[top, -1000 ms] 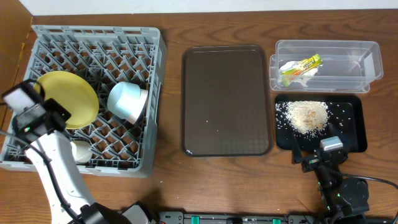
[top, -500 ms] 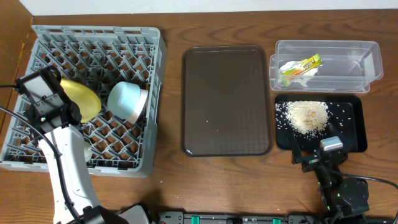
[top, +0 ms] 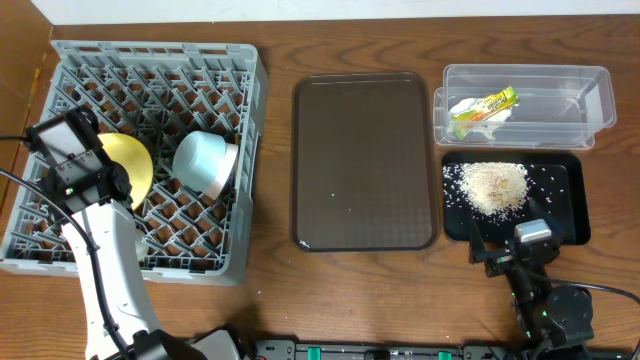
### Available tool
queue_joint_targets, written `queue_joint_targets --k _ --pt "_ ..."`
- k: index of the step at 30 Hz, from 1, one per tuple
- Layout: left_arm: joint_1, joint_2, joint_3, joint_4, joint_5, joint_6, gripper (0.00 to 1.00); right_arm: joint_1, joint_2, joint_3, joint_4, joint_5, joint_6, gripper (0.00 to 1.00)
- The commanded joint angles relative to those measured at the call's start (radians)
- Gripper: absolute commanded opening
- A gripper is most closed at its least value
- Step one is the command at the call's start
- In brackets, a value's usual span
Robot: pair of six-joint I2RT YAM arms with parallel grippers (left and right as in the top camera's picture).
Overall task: Sort waste into correct bins and load items into the dishwasher
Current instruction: 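Release the yellow plate and pull the left gripper back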
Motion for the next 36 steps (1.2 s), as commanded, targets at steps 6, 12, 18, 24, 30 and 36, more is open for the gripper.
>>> queue_joint_targets --k 6,12,18,24,30,36 --pt "0.189 0.023 0.002 -0.163 0.292 -0.397 0.52 -0.007 -0.002 -0.002 -0.004 -0.005 0.005 0.99" --pt "0.397 0.090 0.002 -0.225 0.676 -0.468 0.55 -0.007 -0.002 -0.002 -0.004 -0.005 0.005 0.99" --pt "0.494 0.231 0.002 -0.193 0.850 -0.467 0.55 -0.007 -0.002 -0.002 -0.004 -0.005 0.005 0.99" --pt "0.509 0.366 0.002 -0.060 0.991 -0.430 0.36 -0.007 -0.002 -0.002 -0.004 -0.005 0.005 0.99" --pt "0.510 0.349 0.002 -0.038 1.001 -0.383 0.08 -0.007 -0.002 -0.002 -0.004 -0.005 0.005 0.99" --pt "0.510 0.238 0.002 -0.010 0.989 -0.338 0.08 -0.007 -0.002 -0.002 -0.004 -0.005 0.005 0.99"
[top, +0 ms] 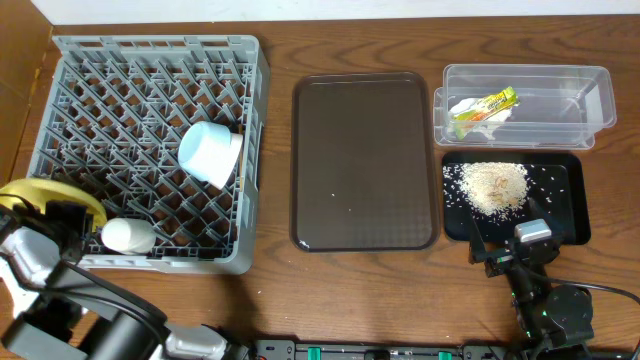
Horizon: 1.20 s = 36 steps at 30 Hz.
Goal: Sort waste into correct bins and load items into the dishwasher
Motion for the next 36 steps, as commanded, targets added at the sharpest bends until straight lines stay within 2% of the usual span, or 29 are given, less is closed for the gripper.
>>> queue_joint_targets --k 1,5,7,11,13,15,17,18,23,25,26,31,36 --pt "-0.011 -0.108 0.001 0.015 0.042 0.047 0.08 -0.007 -0.002 -0.002 -0.004 -0.005 0.004 0.99" --pt "-0.011 -0.174 0.001 0.017 0.042 0.062 0.07 -0.007 -0.002 -0.002 -0.004 -0.005 0.004 0.99" --pt "-0.011 -0.222 0.002 -0.029 0.047 0.054 0.08 -0.007 -0.002 -0.002 -0.004 -0.004 0.004 0.99" --pt "-0.020 -0.294 0.002 -0.117 0.047 0.055 0.17 -0.007 -0.002 -0.002 -0.004 -0.005 0.004 0.99" --pt "-0.037 -0.338 0.002 -0.161 0.048 0.072 0.38 -0.007 -0.002 -0.002 -0.004 -0.005 0.004 0.99" --pt "-0.066 -0.390 0.002 -0.208 0.050 0.114 0.54 -0.007 -0.002 -0.002 -0.004 -0.005 0.004 0.99" --pt "-0.112 -0.452 0.002 -0.255 0.050 0.163 0.65 -0.007 -0.002 -0.002 -0.004 -0.005 0.004 0.99" --pt "-0.153 -0.497 0.002 -0.283 0.050 0.200 0.68 -0.007 -0.002 -0.002 -0.004 -0.004 0.004 0.99" --pt "-0.370 -0.668 0.002 -0.341 0.050 0.329 0.74 -0.007 -0.002 -0.002 -0.004 -0.005 0.004 0.99" --pt "-0.467 -0.732 0.002 -0.354 0.050 0.328 0.77 -0.007 -0.002 -0.002 -0.004 -0.005 0.004 0.99" --pt "-0.505 -0.758 0.002 -0.362 0.051 0.327 0.84 -0.007 -0.002 -0.002 -0.004 -0.004 0.004 0.99" --pt "-0.654 -0.846 0.001 -0.406 0.050 0.282 0.86 -0.007 -0.002 -0.002 -0.004 -0.005 0.004 0.99" --pt "-0.700 -0.872 0.001 -0.432 0.050 0.282 0.90 -0.007 -0.002 -0.002 -0.004 -0.005 0.004 0.99"
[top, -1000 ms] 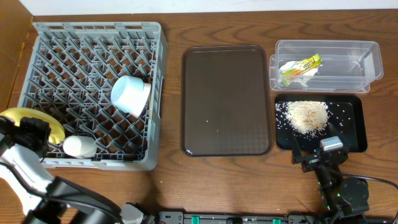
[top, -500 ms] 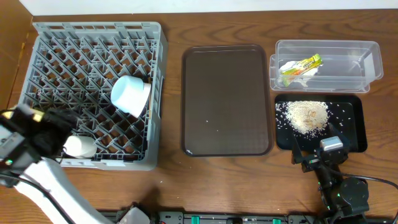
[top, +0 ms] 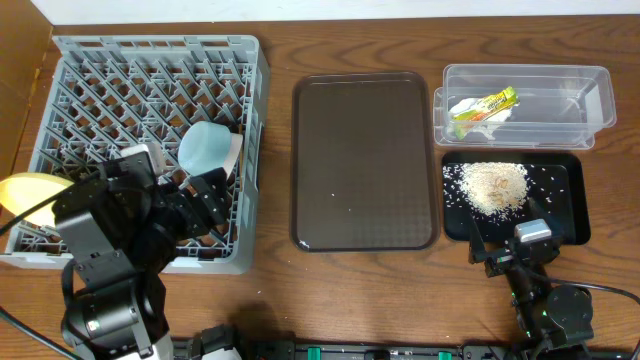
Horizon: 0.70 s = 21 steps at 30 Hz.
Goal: Sort waste into correct bins and load items into the dishwasher
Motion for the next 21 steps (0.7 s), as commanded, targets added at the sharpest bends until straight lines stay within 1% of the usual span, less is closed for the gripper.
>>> queue_joint_targets --k 1,4,6,9,13,15,21 --pt "-0.016 -0.004 0.002 -0.048 -0.001 -0.002 0.90 -0.007 -0.002 -0.002 -0.004 -0.004 0.004 0.99" --pt "-0.038 -0.008 0.001 -0.083 -0.034 0.004 0.90 -0.007 -0.002 -0.002 -0.004 -0.005 0.004 0.99" --pt "-0.085 -0.023 0.000 -0.062 -0.073 0.071 0.91 -0.007 -0.002 -0.002 -0.004 -0.005 0.004 0.99" --pt "-0.187 -0.066 -0.019 0.043 -0.145 0.143 0.91 -0.007 -0.002 -0.002 -0.004 -0.005 0.004 0.99" --pt "-0.296 -0.129 -0.084 0.163 -0.270 0.150 0.91 -0.007 -0.002 -0.002 -0.004 -0.005 0.004 0.99" --pt "-0.327 -0.174 -0.141 0.219 -0.330 0.149 0.91 -0.007 -0.002 -0.002 -0.004 -0.005 0.004 0.99" --pt "-0.343 -0.349 -0.351 0.360 -0.373 0.149 0.92 -0.007 -0.002 -0.002 -0.004 -0.005 0.004 0.99"
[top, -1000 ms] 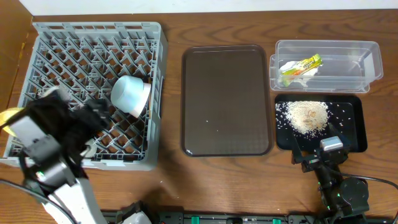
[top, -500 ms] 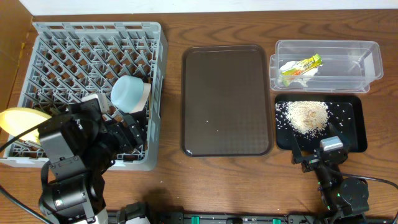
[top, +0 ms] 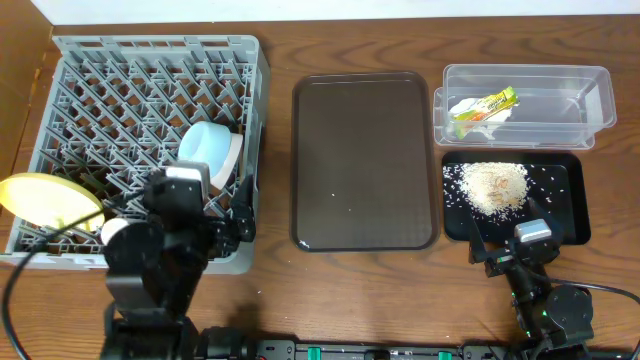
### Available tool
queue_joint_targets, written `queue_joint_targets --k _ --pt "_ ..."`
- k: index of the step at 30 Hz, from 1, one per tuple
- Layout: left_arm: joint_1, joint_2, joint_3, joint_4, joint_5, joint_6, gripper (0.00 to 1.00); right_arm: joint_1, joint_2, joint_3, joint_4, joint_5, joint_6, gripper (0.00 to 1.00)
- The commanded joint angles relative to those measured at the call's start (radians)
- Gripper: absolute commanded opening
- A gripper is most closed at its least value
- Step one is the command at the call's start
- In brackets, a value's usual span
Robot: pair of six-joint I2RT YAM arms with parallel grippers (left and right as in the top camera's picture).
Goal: Sort waste into correct bins and load items into the dishwasher
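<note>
The grey dish rack point(top: 60, 60) fills the left of the table. In it a light blue cup point(top: 208, 152) lies on its side, a yellow plate point(top: 45, 197) leans at the rack's left front, and a white cup point(top: 113, 230) lies beside the plate. My left gripper point(top: 236, 215) hovers over the rack's front right corner, open and holding nothing. The brown tray point(top: 364, 160) in the middle is bare. A clear bin point(top: 590, 95) holds a yellow-green wrapper point(top: 484, 106). A black tray point(top: 570, 210) holds spilled rice point(top: 493, 186). My right gripper point(top: 482, 250) rests shut at its front edge.
The left arm's body point(top: 150, 280) covers the rack's front edge and the table in front of it. A wall runs along the far edge of the table. Cables lie along the near edge.
My left arm has moved right, from over the rack's front left to its front right corner. The yellow plate leans a little further into the rack. The right arm has not moved.
First my left gripper was over the yellow plate, which lay in the rack beside the blue cup. Then plate and gripper were at the rack's left front corner. After that the plate leaned there alone, with the gripper away from it, now further right.
</note>
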Motion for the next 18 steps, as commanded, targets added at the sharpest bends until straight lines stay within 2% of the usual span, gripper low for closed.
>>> queue_joint_targets --k 1,10,18 --pt "-0.006 -0.116 -0.130 0.046 -0.066 0.017 0.92 -0.007 -0.002 -0.002 -0.005 -0.005 0.004 0.99" --pt "-0.006 -0.410 -0.393 0.091 -0.079 0.017 0.92 -0.007 -0.002 -0.002 -0.005 -0.005 0.004 0.99" --pt "-0.005 -0.536 -0.621 0.274 -0.114 0.017 0.93 -0.007 -0.002 -0.002 -0.004 -0.005 0.004 0.99"
